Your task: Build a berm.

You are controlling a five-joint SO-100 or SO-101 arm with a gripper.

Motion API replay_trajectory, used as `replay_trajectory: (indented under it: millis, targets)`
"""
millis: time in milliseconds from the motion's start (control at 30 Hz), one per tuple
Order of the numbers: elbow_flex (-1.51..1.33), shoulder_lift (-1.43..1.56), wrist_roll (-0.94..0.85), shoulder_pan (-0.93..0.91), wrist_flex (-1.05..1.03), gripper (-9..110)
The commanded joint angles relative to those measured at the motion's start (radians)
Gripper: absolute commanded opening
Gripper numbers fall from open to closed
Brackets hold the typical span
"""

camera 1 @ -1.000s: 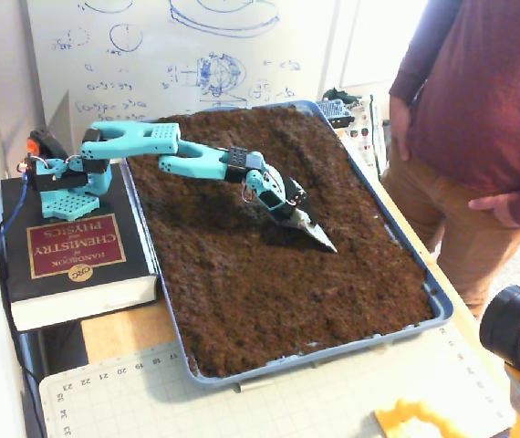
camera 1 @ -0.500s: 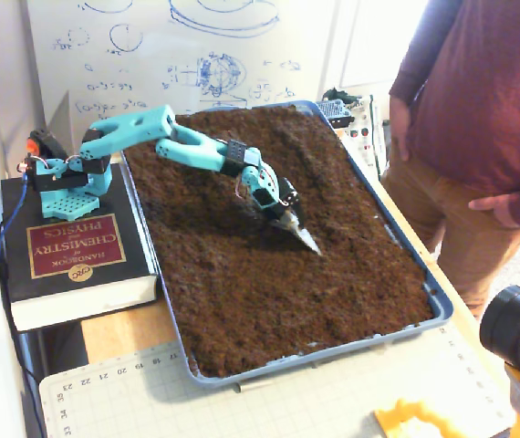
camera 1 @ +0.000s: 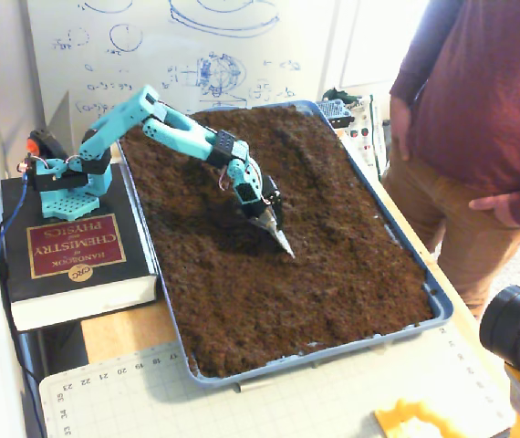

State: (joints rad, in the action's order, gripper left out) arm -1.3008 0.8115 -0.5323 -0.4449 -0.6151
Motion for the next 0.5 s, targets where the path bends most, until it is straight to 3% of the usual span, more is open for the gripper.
replay_trajectory:
  millis: [0,467]
  targets:
    - [-0.044,0.081,-0.020,-0.054,-0.026,1]
    - [-0.034,0.319,-0.020,0.000,-0.014,1]
